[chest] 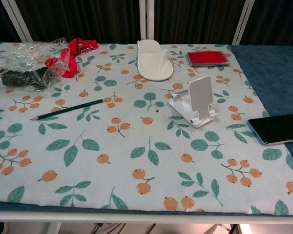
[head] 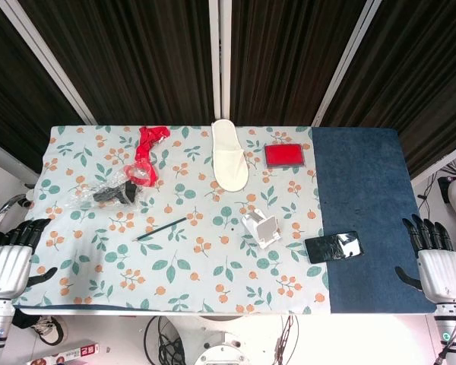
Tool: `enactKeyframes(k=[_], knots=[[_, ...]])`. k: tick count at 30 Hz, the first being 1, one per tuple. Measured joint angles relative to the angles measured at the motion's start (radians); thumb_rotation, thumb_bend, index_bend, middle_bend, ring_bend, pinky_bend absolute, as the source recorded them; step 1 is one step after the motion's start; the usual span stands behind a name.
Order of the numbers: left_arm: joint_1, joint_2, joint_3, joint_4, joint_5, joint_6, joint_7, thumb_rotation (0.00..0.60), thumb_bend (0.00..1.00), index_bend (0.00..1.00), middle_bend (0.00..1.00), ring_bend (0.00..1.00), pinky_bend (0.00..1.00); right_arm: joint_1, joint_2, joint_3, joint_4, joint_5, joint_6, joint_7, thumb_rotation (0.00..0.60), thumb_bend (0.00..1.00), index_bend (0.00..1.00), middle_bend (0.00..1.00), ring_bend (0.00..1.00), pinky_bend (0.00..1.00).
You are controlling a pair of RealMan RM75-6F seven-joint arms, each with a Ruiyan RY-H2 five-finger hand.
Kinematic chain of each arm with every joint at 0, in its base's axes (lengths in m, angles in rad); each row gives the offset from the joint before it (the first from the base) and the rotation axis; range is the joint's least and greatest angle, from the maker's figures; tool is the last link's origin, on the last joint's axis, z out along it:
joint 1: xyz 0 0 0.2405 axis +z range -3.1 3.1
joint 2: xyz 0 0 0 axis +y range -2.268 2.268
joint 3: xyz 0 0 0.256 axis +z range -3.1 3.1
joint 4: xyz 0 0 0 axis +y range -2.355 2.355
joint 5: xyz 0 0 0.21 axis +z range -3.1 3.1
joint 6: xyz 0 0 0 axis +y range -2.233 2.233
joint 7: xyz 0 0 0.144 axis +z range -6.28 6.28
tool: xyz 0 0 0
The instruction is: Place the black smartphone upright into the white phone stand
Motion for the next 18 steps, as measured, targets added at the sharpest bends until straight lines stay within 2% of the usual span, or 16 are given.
enactKeyframes(k=[12,16,18], knots=[[0.006,0.001,0.008,-0.01,0.008,0.007,0.011,0.6,0.0,0.12,0.15,0.13,0.23,0.011,0.016,-0.01,-0.003,0.003,-0.043,-0.007,0.6,0.09,0.0,0.0,0.0,0.0],[0.005,0.006,0.008,-0.018,0.006,0.001,0.012,0.6,0.0,0.12,0.15,0.13,0.23,0.047,0.061,-0.014,-0.053,0.024,-0.139,-0.033,0.6,0.09,0.0,0.0,0.0,0.0],[0.004,0.008,0.008,-0.022,0.007,0.001,0.014,0.6,0.0,0.12,0.15,0.13,0.23,0.083,0.093,-0.014,-0.087,0.046,-0.22,-0.055,0.6,0.08,0.0,0.0,0.0,0.0]])
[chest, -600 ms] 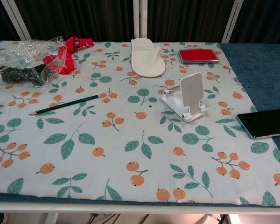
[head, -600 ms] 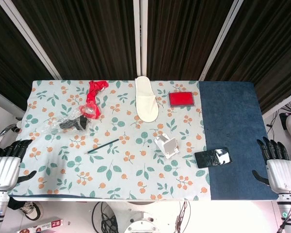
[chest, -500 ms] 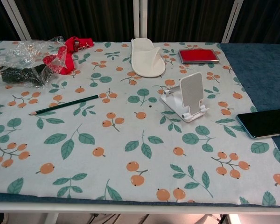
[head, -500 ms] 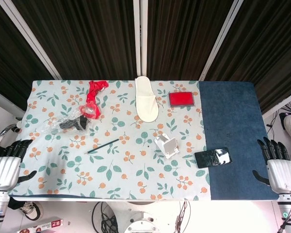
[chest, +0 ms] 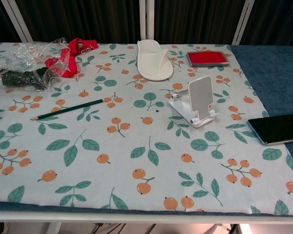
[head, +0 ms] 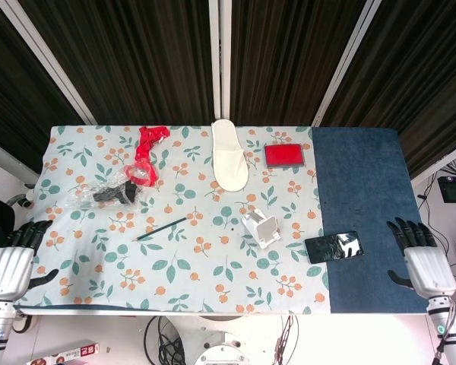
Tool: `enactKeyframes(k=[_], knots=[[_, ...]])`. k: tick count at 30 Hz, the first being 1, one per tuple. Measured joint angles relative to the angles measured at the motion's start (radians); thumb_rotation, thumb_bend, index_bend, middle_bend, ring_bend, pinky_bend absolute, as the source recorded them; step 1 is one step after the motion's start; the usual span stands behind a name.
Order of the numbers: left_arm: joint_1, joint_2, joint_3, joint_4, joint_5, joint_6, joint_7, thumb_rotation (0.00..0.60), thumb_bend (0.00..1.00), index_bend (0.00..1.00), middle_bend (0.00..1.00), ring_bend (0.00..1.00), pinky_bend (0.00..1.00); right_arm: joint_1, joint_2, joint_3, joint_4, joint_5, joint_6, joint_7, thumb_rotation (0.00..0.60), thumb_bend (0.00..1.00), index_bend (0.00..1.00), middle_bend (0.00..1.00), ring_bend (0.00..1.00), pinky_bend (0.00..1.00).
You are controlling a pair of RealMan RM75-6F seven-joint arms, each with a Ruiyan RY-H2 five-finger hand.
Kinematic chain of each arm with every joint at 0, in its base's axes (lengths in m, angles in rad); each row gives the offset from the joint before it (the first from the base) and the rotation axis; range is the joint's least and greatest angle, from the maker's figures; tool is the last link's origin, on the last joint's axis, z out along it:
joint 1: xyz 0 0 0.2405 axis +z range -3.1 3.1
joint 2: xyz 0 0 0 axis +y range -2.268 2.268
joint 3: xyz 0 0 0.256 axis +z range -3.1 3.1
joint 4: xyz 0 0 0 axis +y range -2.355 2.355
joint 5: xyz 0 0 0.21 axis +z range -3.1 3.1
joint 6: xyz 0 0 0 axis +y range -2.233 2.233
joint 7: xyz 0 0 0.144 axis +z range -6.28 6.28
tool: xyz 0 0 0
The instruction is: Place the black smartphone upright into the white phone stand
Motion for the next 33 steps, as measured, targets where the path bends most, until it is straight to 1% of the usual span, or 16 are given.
enactKeyframes(k=[4,5,8,11,15,22,27,31,33], knots=[[0.0,0.001,0.002,0.004,-0.002,-0.005,-0.005,0.6,0.0,0.12,0.15,0.13,0.23,0.088,0.057,0.004,-0.063,0.08,-0.192,-0.059,0.6,0.08,0.0,0.0,0.0,0.0],[0.0,0.0,0.002,0.006,-0.005,-0.009,-0.007,0.6,0.0,0.12,0.15,0.13,0.23,0.123,0.07,0.006,-0.078,0.109,-0.254,-0.079,0.6,0.08,0.0,0.0,0.0,0.0],[-0.002,-0.002,0.006,0.009,-0.01,-0.021,-0.01,0.6,0.0,0.12,0.15,0.13,0.23,0.22,0.084,0.011,-0.095,0.185,-0.389,-0.138,0.6,0.08,0.0,0.0,0.0,0.0],[-0.004,-0.003,0.005,0.012,-0.009,-0.022,-0.013,0.6,0.0,0.12,0.15,0.13,0.23,0.298,0.073,0.012,-0.088,0.253,-0.459,-0.205,0.6,0.07,0.0,0.0,0.0,0.0],[-0.003,-0.003,0.006,0.016,-0.014,-0.024,-0.019,0.6,0.0,0.12,0.15,0.13,0.23,0.334,0.022,0.008,-0.049,0.27,-0.476,-0.239,0.6,0.07,0.0,0.0,0.0,0.0],[0.004,-0.006,0.011,0.026,-0.026,-0.03,-0.024,0.6,0.0,0.13,0.15,0.13,0.23,0.354,-0.046,-0.007,0.044,0.214,-0.47,-0.208,0.6,0.07,0.01,0.0,0.0,0.0],[0.002,-0.008,0.01,0.027,-0.03,-0.035,-0.019,0.6,0.0,0.13,0.15,0.13,0.23,0.362,-0.089,-0.019,0.111,0.177,-0.467,-0.163,0.6,0.07,0.08,0.0,0.0,0.0],[-0.002,-0.007,0.007,0.021,-0.032,-0.038,-0.012,0.6,0.0,0.13,0.15,0.13,0.23,0.374,-0.112,-0.027,0.143,0.157,-0.476,-0.13,0.6,0.07,0.09,0.0,0.0,0.0],[-0.003,-0.007,0.006,0.019,-0.033,-0.04,-0.008,0.6,0.0,0.13,0.15,0.13,0.23,0.38,-0.119,-0.03,0.153,0.154,-0.481,-0.121,0.6,0.07,0.12,0.0,0.0,0.0]])
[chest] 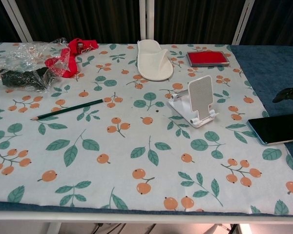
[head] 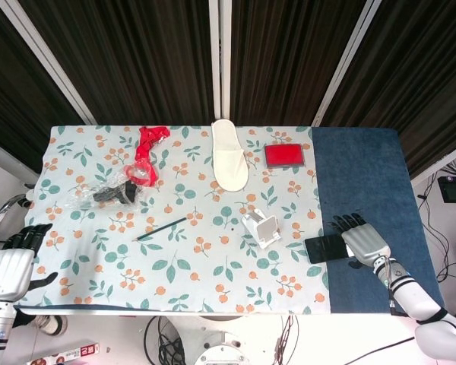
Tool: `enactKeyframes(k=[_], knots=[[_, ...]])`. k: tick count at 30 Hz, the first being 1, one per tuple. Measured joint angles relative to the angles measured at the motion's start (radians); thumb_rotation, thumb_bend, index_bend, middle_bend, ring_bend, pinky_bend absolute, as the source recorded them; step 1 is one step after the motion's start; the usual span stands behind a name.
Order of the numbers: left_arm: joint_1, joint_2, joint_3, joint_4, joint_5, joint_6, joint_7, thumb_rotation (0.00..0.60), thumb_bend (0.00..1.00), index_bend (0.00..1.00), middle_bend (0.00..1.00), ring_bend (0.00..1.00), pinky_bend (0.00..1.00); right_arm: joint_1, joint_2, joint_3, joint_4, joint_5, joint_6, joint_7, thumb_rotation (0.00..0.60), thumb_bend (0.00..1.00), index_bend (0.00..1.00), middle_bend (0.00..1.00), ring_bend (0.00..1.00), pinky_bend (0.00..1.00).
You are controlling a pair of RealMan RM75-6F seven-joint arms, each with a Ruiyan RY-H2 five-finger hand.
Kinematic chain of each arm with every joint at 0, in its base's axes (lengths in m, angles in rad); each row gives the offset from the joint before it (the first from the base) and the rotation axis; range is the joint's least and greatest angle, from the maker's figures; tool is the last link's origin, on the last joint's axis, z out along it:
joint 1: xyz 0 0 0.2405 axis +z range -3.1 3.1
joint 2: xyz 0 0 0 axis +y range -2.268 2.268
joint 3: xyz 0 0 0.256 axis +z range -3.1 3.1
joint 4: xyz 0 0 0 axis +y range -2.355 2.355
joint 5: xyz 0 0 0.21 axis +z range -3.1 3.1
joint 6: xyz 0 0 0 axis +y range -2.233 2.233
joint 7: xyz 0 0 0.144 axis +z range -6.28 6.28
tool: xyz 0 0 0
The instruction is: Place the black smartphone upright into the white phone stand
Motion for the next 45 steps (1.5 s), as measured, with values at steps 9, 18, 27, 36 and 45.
enactKeyframes(k=[9,18,27,36,45], knots=[[-0.003,0.002,0.001,-0.008,-0.017,-0.018,0.013,0.6,0.0,0.13,0.15,0.13,0.23,0.022,-0.021,-0.008,0.033,0.011,-0.025,0.023,0.6,0.07,0.25,0.0,0.0,0.0],[-0.005,0.001,0.0,-0.002,-0.022,-0.024,0.007,0.6,0.0,0.13,0.15,0.13,0.23,0.031,-0.034,-0.009,0.048,0.022,-0.015,0.027,0.6,0.07,0.26,0.0,0.0,0.0],[-0.003,0.001,0.001,0.007,-0.026,-0.025,-0.004,0.6,0.0,0.13,0.15,0.13,0.23,0.041,-0.048,-0.013,0.056,0.034,-0.013,0.02,0.6,0.09,0.32,0.0,0.0,0.0],[-0.004,0.001,0.002,0.011,-0.027,-0.027,-0.009,0.6,0.0,0.13,0.15,0.13,0.23,0.023,-0.062,-0.016,0.07,0.01,0.049,0.032,0.6,0.19,0.74,0.07,0.0,0.0],[-0.007,-0.002,0.002,0.009,-0.027,-0.032,-0.007,0.6,0.0,0.13,0.15,0.13,0.23,-0.001,-0.068,-0.019,0.091,-0.054,0.118,0.079,0.6,0.22,0.77,0.24,0.22,0.27]])
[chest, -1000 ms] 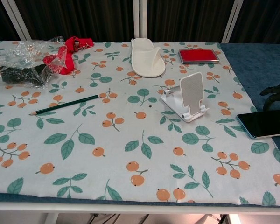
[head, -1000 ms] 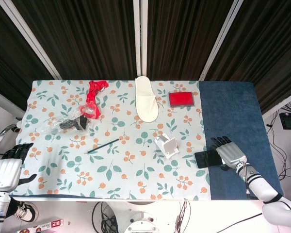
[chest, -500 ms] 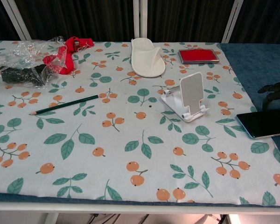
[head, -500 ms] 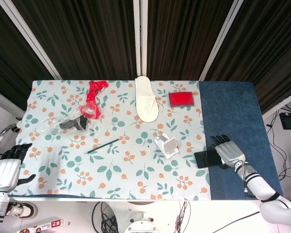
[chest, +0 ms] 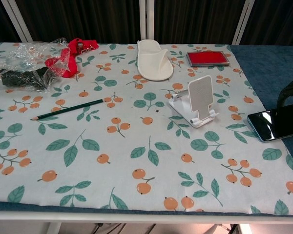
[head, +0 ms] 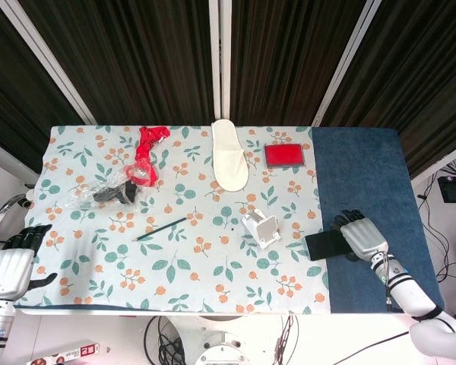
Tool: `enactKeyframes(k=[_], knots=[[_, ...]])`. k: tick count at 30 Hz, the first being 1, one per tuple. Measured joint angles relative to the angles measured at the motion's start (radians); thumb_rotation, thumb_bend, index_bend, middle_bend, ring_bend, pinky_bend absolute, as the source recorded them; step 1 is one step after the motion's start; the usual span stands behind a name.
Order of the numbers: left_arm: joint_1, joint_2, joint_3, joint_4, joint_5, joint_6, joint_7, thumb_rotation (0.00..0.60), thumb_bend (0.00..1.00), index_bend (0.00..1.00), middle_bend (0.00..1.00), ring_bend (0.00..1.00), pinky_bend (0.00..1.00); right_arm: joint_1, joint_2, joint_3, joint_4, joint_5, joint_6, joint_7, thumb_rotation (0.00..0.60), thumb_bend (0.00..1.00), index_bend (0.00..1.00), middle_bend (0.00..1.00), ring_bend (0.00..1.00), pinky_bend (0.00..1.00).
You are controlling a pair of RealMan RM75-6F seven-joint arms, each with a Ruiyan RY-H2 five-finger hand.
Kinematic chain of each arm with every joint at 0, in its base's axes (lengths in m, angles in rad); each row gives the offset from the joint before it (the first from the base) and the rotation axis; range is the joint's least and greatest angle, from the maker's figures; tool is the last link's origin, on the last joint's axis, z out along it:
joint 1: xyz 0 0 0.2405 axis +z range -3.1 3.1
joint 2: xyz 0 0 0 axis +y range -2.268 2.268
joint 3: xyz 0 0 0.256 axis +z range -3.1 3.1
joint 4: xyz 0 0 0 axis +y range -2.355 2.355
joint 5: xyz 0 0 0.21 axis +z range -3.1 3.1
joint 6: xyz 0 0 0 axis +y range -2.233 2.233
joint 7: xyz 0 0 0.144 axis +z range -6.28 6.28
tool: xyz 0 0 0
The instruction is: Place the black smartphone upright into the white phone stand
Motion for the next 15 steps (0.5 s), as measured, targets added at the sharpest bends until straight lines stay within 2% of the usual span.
enactKeyframes(k=[3,9,15], knots=[[0.001,0.001,0.0,-0.003,-0.003,-0.001,0.001,0.6,0.0,0.13,0.15,0.13,0.23,-0.007,-0.004,0.0,0.006,-0.022,0.022,0.017,0.6,0.23,0.77,0.31,0.3,0.33],[0.005,0.003,0.002,-0.005,-0.009,-0.001,0.0,0.6,0.0,0.13,0.15,0.13,0.23,-0.02,-0.008,0.003,0.02,-0.067,0.076,0.049,0.6,0.25,0.79,0.47,0.43,0.35],[0.006,0.001,0.002,-0.005,-0.011,-0.001,-0.001,0.6,0.0,0.13,0.15,0.13,0.23,-0.027,0.004,0.01,0.018,-0.107,0.122,0.064,0.6,0.27,0.81,0.49,0.45,0.33]])
